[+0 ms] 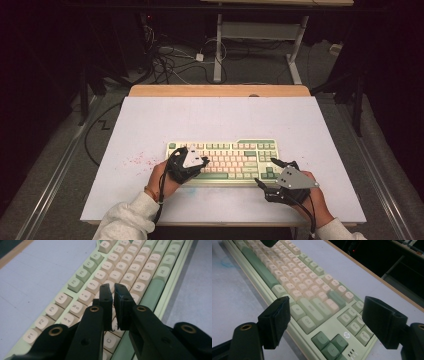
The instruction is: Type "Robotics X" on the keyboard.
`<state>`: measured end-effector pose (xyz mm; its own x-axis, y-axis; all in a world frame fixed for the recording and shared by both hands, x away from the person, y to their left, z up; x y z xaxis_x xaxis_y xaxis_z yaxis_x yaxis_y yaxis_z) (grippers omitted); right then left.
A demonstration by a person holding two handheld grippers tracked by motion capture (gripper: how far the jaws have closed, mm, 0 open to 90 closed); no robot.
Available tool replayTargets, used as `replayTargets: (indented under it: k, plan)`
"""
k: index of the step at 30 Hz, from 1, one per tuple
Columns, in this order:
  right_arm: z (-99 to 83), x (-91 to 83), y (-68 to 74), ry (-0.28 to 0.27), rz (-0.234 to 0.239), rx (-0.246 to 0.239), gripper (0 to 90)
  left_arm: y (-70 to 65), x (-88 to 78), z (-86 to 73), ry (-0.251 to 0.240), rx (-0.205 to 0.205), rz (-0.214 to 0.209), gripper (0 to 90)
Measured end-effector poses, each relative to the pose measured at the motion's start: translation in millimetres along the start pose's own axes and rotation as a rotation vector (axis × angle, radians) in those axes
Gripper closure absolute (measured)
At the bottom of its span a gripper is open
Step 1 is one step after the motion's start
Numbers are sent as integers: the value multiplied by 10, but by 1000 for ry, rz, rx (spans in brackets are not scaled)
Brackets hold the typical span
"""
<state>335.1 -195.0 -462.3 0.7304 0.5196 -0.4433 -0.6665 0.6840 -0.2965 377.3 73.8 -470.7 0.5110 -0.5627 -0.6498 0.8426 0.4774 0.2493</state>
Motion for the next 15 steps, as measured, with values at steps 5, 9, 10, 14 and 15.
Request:
replayTargets:
  k: [5,9,10,14,15]
  plan:
    - [-4,4,2,1,3,-3,234,21,-37,-7,-14,-3,17,804]
    - [-7,4,2,3,3,-1,234,34,-53,-14,-19,-6,23,800]
    - [-8,4,0,4,4,0,234,38,-56,-17,-19,-8,26,771]
    - [-10,5,1,6,5,-2,233,53,-74,-24,-21,-4,45,716]
    - [-10,4,2,6,5,-3,233,55,-79,-27,-23,-7,42,688]
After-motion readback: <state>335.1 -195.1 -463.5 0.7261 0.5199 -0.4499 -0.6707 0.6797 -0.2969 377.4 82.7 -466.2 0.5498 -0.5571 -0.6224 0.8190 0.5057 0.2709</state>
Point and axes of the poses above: each handheld gripper's, and its own axes: x roughly forward along the jaws, z roughly out of its top, y roughly to its left, the point moved 5 cm from there along x, roughly forward along the jaws, and after that the axes turned 4 degrees about x, right-handed, at the moved point
